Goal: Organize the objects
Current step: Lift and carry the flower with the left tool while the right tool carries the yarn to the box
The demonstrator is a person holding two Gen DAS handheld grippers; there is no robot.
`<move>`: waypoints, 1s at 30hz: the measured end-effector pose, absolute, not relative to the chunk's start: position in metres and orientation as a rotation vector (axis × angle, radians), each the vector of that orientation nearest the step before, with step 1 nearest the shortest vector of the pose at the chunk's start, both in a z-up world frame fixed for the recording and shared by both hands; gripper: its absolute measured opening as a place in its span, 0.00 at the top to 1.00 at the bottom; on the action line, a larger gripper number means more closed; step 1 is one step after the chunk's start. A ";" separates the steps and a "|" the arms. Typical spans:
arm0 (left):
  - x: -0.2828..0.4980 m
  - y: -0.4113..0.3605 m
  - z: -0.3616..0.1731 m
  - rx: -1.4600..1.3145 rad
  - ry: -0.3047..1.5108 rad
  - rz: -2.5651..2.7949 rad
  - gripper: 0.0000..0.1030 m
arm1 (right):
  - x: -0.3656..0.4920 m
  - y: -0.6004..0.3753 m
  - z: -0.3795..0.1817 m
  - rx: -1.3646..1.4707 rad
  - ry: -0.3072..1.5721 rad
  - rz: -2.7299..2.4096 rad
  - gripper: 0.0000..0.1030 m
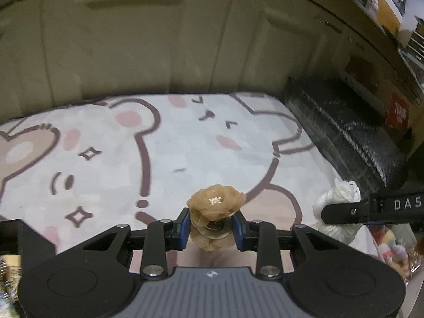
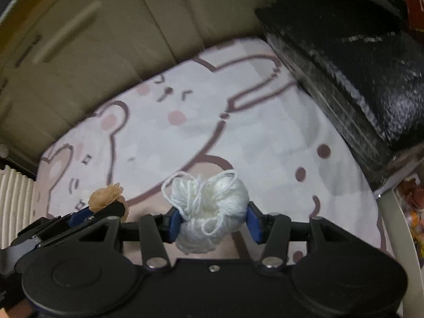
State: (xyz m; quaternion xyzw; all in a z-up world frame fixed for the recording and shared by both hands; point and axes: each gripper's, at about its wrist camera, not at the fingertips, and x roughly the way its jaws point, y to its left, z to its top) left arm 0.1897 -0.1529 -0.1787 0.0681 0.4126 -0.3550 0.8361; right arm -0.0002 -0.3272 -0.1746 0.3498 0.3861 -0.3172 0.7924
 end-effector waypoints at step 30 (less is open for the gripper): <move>0.150 -0.053 -0.076 0.036 0.753 -0.629 0.67 | 0.012 -0.235 -0.089 0.392 0.721 -0.617 0.50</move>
